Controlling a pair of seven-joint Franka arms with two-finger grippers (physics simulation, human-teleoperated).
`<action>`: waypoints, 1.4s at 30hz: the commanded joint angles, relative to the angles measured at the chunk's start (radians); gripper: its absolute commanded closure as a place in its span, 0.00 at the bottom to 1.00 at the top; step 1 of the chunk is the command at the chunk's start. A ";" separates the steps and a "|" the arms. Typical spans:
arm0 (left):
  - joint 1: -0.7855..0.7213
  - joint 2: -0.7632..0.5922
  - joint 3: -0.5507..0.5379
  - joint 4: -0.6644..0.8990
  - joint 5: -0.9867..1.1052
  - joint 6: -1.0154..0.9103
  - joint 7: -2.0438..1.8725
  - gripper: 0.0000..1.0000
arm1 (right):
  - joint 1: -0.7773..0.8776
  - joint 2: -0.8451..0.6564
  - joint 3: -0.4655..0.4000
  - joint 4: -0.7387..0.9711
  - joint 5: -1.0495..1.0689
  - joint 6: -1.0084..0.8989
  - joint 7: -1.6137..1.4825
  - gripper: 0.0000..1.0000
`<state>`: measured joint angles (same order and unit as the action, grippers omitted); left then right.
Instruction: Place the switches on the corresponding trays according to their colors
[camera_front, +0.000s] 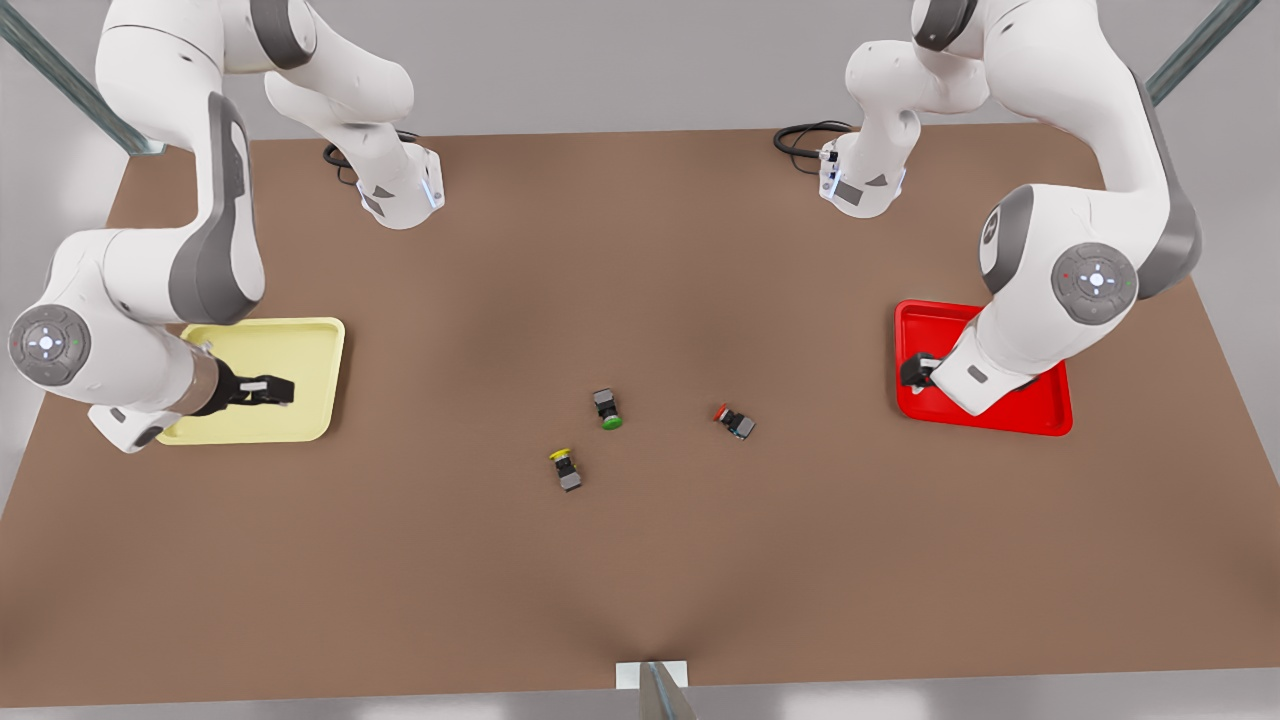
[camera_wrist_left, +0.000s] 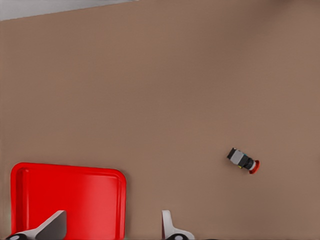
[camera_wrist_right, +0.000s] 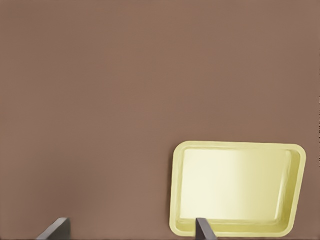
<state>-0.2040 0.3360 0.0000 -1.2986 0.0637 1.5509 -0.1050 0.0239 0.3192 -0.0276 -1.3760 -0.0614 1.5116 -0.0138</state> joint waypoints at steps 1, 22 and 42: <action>0.000 0.000 0.000 -0.001 0.013 0.000 -0.001 0.00 | 0.019 0.001 -0.027 0.004 0.000 -0.001 0.000 0.00; -0.327 0.282 0.017 -0.447 -0.179 0.790 -1.203 0.00 | 0.366 0.489 0.144 0.089 0.098 0.510 0.069 0.00; -0.327 0.325 0.026 -0.530 -0.179 0.887 -1.205 0.36 | 0.415 0.678 0.126 0.184 0.103 0.677 0.164 0.24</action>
<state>-0.5322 0.6571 0.0261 -1.8419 -0.1153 2.4404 -1.3100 0.4387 0.9972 0.0982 -1.1906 0.0408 2.1881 0.1490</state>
